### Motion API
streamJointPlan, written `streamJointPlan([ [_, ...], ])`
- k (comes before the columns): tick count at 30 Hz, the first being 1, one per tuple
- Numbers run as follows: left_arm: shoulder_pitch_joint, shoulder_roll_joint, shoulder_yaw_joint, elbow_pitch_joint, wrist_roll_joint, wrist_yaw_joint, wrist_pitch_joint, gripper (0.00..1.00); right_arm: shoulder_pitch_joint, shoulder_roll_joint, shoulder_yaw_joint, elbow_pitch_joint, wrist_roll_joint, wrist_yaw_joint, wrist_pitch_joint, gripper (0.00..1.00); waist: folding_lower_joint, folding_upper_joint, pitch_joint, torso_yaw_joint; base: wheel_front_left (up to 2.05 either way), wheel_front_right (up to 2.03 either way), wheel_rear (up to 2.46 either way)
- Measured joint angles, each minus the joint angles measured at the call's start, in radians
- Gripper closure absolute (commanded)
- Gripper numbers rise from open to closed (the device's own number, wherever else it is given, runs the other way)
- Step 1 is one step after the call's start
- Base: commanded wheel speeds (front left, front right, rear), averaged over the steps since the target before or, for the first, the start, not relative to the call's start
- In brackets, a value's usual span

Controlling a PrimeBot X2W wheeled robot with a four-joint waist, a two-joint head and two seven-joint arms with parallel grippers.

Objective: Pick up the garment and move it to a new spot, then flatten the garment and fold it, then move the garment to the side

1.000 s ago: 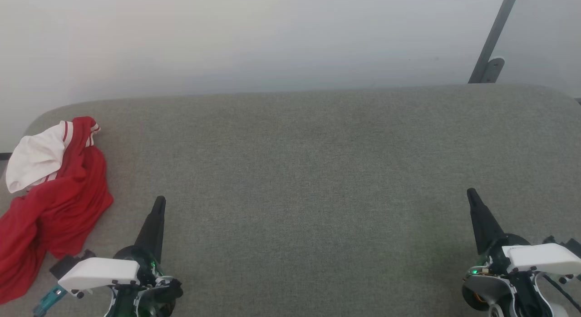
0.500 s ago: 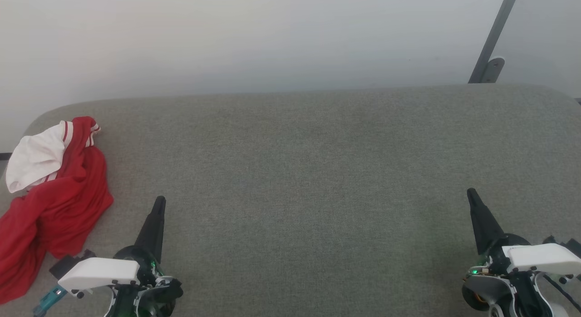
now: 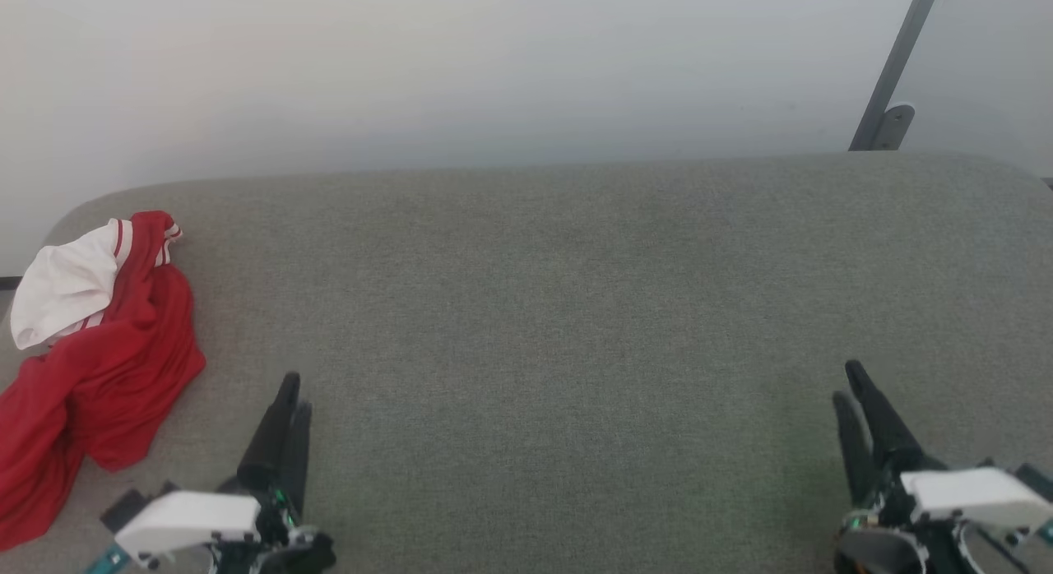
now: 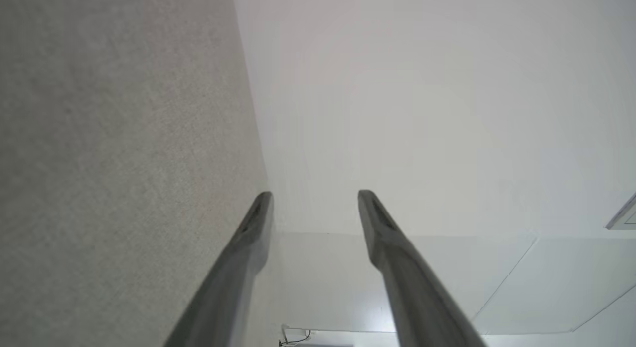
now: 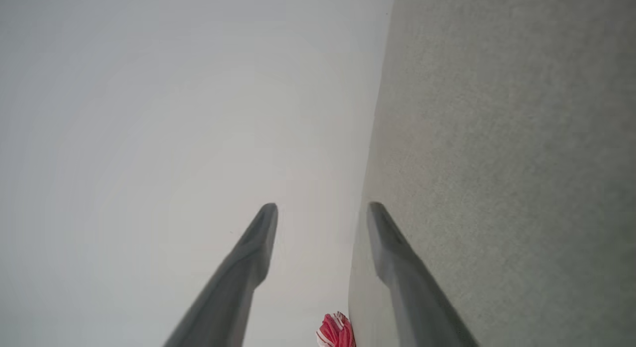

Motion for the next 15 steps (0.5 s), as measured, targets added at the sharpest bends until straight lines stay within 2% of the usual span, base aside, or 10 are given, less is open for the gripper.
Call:
streamJointPlan([
  [12, 0.027, -0.002, -0.031, -0.031, 0.025, 0.009, -0.049, 0.00, 0.021, 0.001, 0.038, 0.006, -0.023, 0.000, -0.036, 0.00, 0.0000, 0.0000, -0.001, -0.002, 0.00, 0.00, 0.00],
  [13, 0.029, -0.001, -0.034, -0.036, 0.039, 0.009, -0.053, 0.00, 0.018, 0.001, 0.042, 0.005, -0.029, 0.000, -0.040, 0.00, 0.0000, 0.0000, -0.001, -0.002, 0.00, 0.00, 0.00],
  [14, 0.036, 0.012, -0.055, -0.064, 0.158, 0.036, -0.091, 0.00, 0.003, -0.028, 0.080, 0.003, -0.141, 0.000, -0.082, 0.00, 0.0000, 0.0000, -0.002, -0.004, 0.00, 0.00, 0.00],
  [15, 0.036, 0.014, -0.058, -0.067, 0.184, 0.039, -0.094, 0.00, -0.001, -0.032, 0.084, 0.006, -0.161, 0.000, -0.088, 0.00, 0.0000, 0.0000, -0.003, -0.004, 0.00, 0.00, 0.00],
])
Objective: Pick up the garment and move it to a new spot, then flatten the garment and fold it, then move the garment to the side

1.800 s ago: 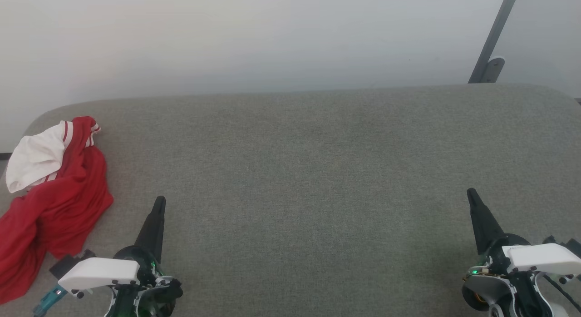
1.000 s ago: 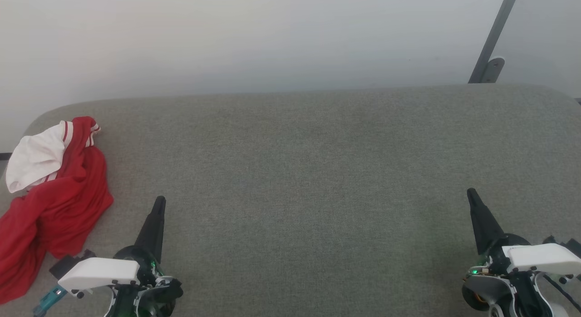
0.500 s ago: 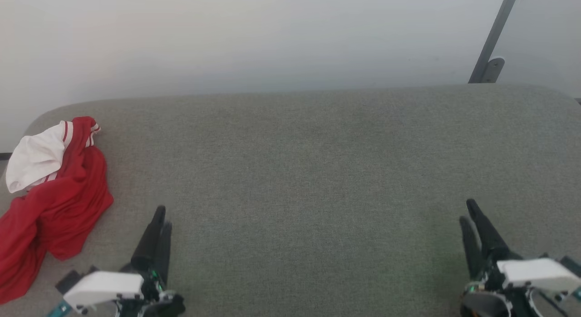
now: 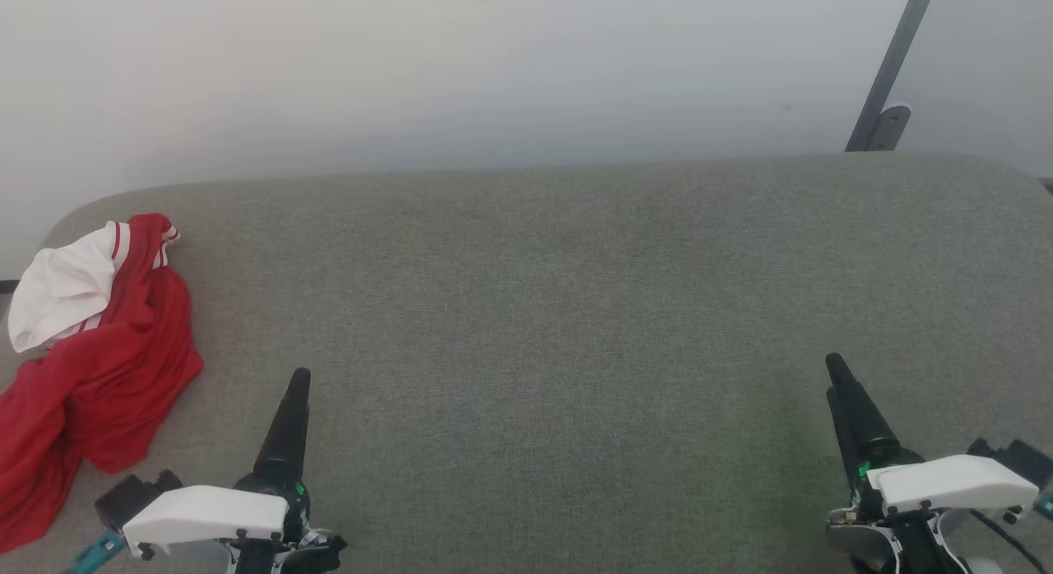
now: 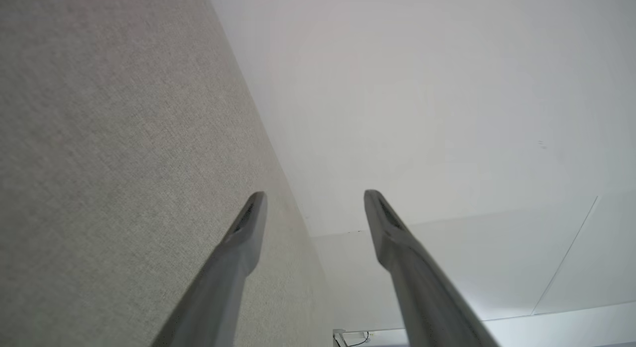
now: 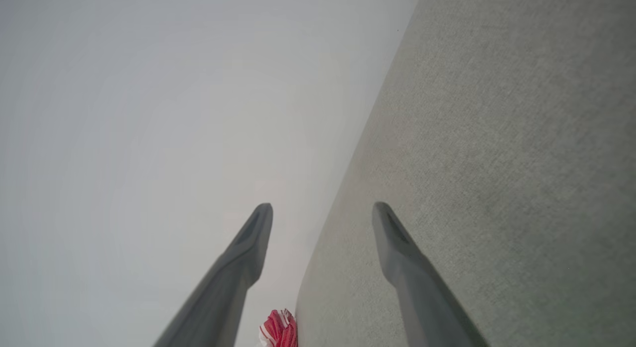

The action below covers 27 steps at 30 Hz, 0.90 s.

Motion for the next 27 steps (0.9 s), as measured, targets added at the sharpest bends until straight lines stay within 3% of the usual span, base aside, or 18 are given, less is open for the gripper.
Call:
streamJointPlan([
  [1, 0.003, 0.036, -0.021, -0.023, 0.215, 0.028, -0.042, 0.00, -0.026, -0.038, 0.028, 0.018, -0.206, 0.000, -0.021, 0.00, 0.0000, 0.0000, -0.002, 0.000, 0.00, 0.00, 0.00],
  [3, 0.003, 0.043, -0.025, -0.026, 0.265, 0.031, -0.050, 0.00, -0.030, -0.044, 0.031, 0.019, -0.242, 0.000, -0.023, 0.00, 0.0000, 0.0000, -0.002, 0.000, 0.00, 0.00, 0.00],
  [16, 0.015, 0.066, -0.030, -0.049, 0.513, 0.034, -0.095, 0.00, -0.052, -0.080, 0.041, 0.016, -0.405, 0.000, -0.039, 0.00, 0.0000, 0.0000, 0.001, 0.001, 0.00, 0.00, 0.00],
  [27, 0.020, 0.063, -0.018, -0.062, 0.639, 0.012, -0.125, 0.00, -0.053, -0.093, 0.044, 0.015, -0.500, 0.000, -0.059, 0.00, 0.0000, 0.0000, 0.001, 0.001, 0.00, 0.00, 0.00],
])
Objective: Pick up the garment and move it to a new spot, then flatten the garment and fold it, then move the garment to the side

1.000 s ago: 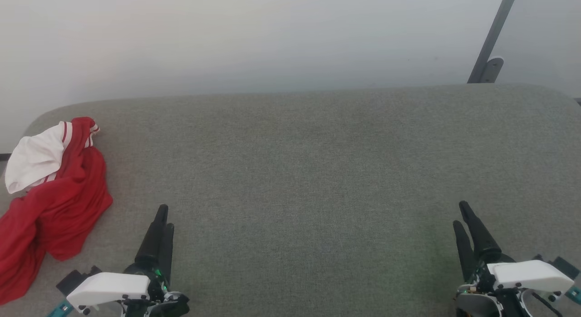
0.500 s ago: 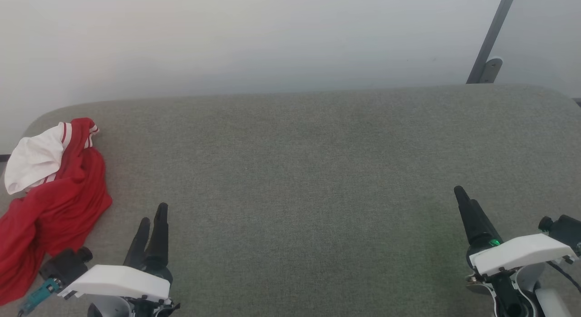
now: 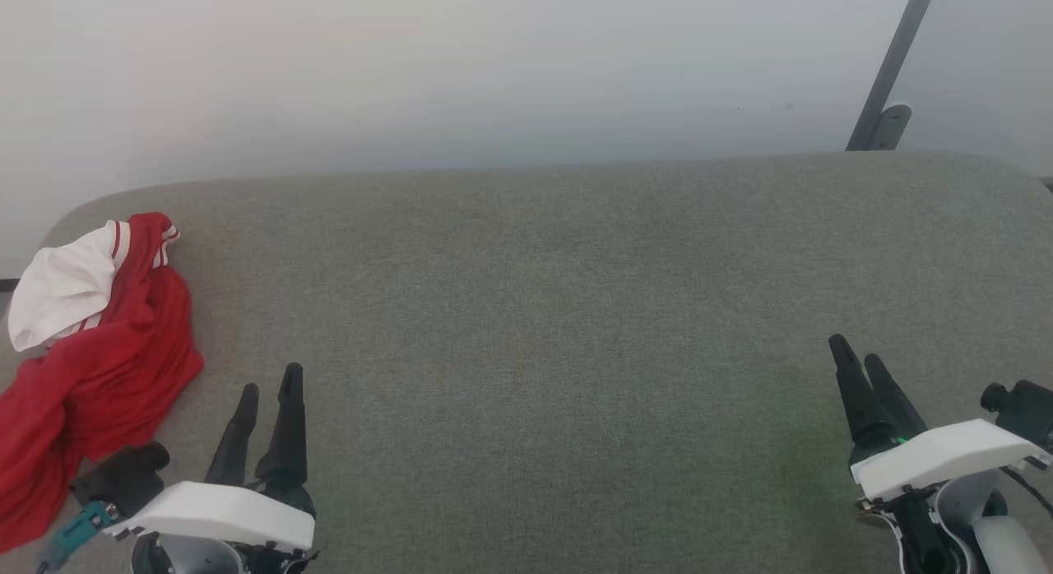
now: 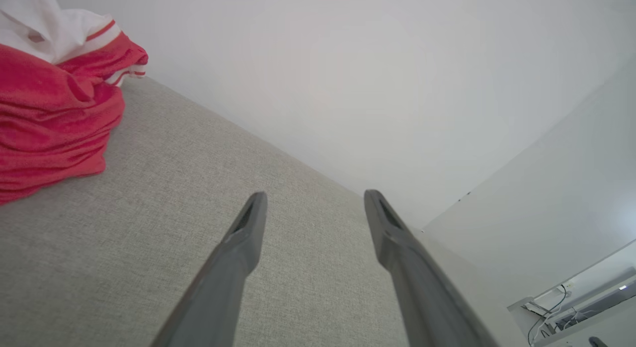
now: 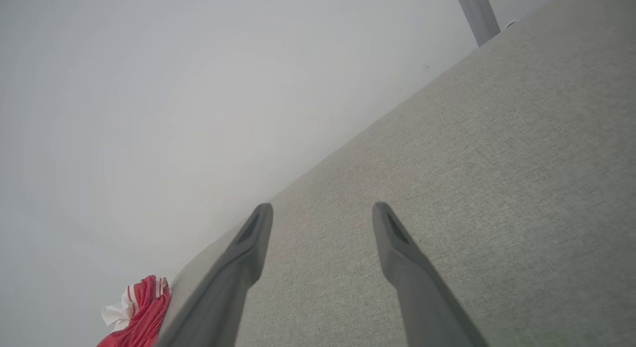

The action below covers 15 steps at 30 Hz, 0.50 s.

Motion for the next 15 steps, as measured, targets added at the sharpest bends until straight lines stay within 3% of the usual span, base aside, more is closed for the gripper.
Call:
streamJointPlan([
  [15, 0.018, -0.013, 0.017, -0.020, 0.186, -0.025, -0.045, 0.00, -0.013, -0.020, 0.008, -0.008, -0.132, 0.000, -0.022, 0.00, 0.0000, 0.0000, -0.002, 0.000, 0.00, 0.00, 0.00],
])
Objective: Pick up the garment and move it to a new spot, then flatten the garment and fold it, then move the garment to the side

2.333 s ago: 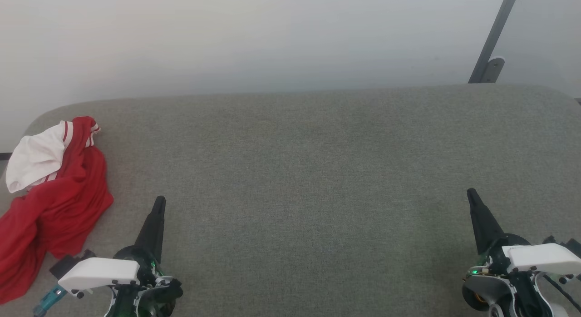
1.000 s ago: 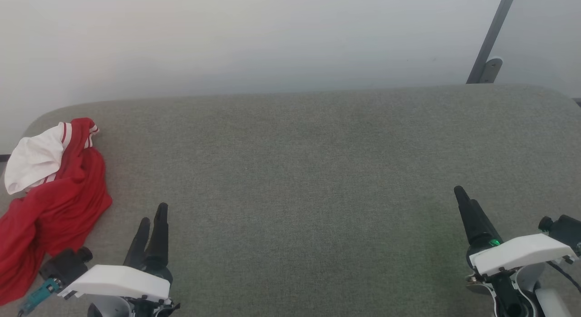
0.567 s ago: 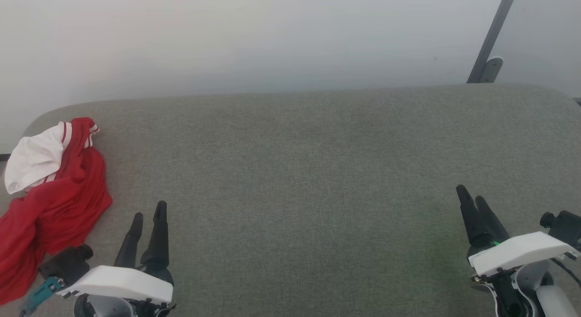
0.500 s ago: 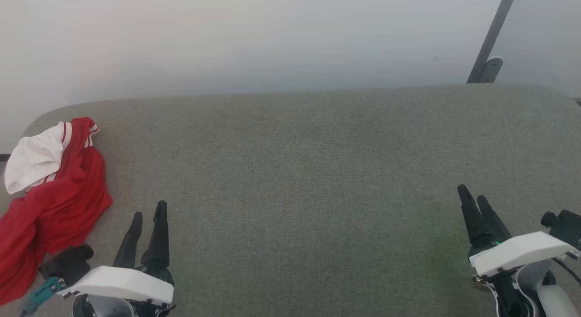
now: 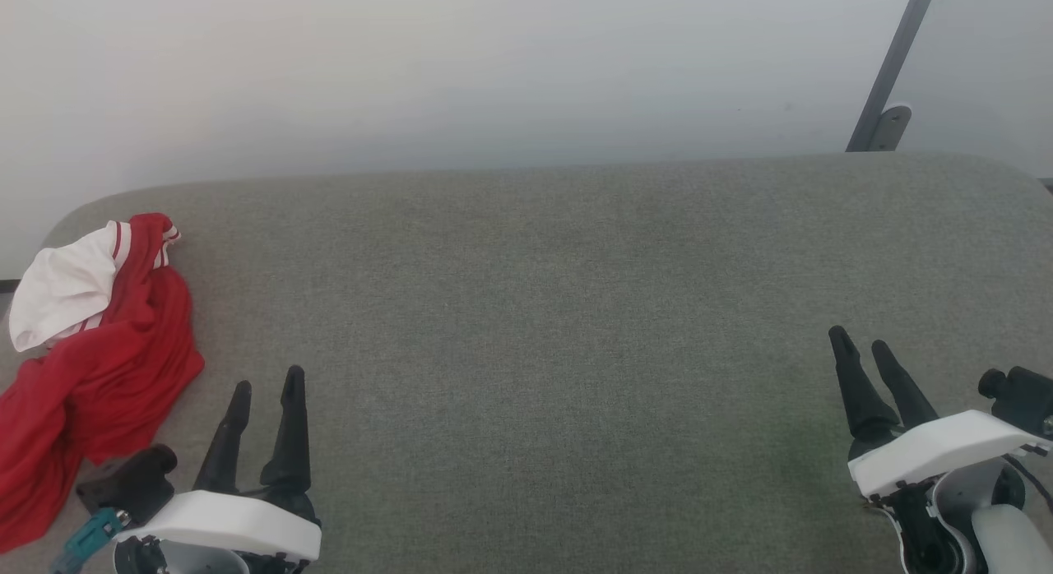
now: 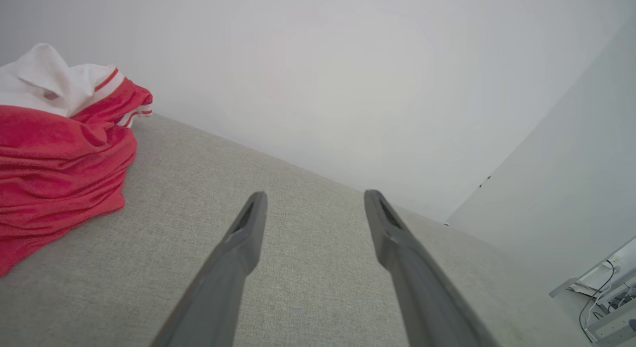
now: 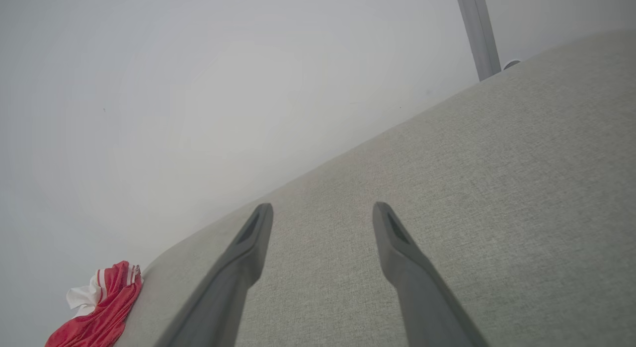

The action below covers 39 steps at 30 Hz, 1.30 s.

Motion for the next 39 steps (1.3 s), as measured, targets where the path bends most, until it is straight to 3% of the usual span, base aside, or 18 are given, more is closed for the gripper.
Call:
streamJointPlan([
  [39, 0.022, -0.014, 0.007, -0.041, 0.333, -0.023, -0.086, 0.00, -0.003, -0.025, 0.018, -0.047, -0.265, 0.000, -0.031, 0.00, 0.0000, 0.0000, -0.007, -0.003, 0.00, 0.00, 0.00],
])
